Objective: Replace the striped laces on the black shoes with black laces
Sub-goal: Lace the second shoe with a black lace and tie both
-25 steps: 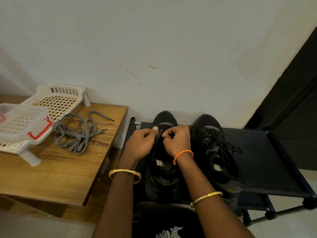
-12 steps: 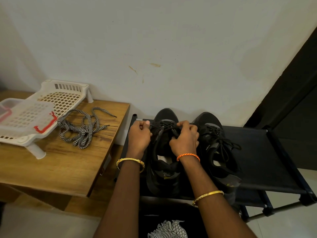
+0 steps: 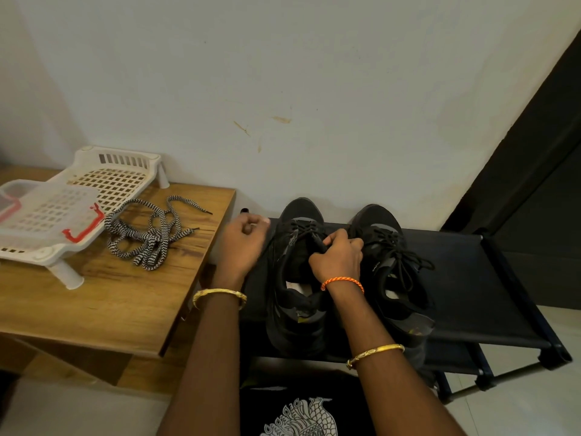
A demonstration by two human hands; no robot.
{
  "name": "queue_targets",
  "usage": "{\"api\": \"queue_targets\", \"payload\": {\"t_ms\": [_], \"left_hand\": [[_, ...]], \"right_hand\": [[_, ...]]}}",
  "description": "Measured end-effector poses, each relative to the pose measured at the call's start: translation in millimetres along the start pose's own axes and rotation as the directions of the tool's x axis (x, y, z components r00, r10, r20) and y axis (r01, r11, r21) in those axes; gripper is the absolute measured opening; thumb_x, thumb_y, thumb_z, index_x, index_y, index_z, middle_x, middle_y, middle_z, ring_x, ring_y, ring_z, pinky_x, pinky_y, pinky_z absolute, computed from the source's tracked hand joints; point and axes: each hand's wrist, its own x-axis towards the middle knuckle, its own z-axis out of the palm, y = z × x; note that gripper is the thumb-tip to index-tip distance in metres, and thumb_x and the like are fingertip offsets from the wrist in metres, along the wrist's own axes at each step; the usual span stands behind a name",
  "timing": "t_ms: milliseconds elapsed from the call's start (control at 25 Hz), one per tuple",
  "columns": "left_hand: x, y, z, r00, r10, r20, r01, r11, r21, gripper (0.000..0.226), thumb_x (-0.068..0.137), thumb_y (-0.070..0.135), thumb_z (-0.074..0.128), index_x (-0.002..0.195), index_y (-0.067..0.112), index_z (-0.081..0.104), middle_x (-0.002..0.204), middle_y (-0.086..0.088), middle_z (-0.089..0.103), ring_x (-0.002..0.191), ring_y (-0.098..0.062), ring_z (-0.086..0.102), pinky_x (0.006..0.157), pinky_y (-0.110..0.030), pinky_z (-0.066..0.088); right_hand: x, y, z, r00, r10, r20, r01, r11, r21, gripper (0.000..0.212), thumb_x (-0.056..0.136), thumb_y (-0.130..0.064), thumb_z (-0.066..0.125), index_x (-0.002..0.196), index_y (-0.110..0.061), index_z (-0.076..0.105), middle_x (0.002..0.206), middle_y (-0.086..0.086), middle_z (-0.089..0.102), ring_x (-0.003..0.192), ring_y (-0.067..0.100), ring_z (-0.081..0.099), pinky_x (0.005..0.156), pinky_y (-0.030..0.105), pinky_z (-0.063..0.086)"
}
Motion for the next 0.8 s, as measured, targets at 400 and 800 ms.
{"api": "queue_targets", "payload": {"t_ms": [400,800], "left_hand": [[-3.4,10.6,14.3,1.0,-0.012,-0.002,0.012,0.989,-0.15,0.014,0.095,0.02,0.055,0.082,0.024,0.058,0.087,0.005,0.063,0.087,-0.012,0.06,0.072,-0.017,0.049],[3.2,22.1,-9.5,0.996,-0.04,0.075,0.045,0.996,-0.07,0.008,0.094,0.021,0.054,0.087,0.019,0.058,0.079,0.001,0.056,0.062,-0.006,0.053,0.062,-0.028,0.049]], "right_hand": [[1.8,-4.9,-0.9,0.998,0.052,0.032,-0.05,0.998,-0.044,0.027,0.076,-0.009,0.061,0.1,-0.013,0.05,0.119,0.012,0.038,0.101,0.032,0.052,0.077,0.035,0.048],[7.6,-6.7,-6.4,0.985,0.114,0.129,-0.105,0.992,-0.075,0.041,0.08,-0.016,0.063,0.118,-0.009,0.048,0.13,0.016,0.034,0.101,0.034,0.054,0.079,0.035,0.047]]}}
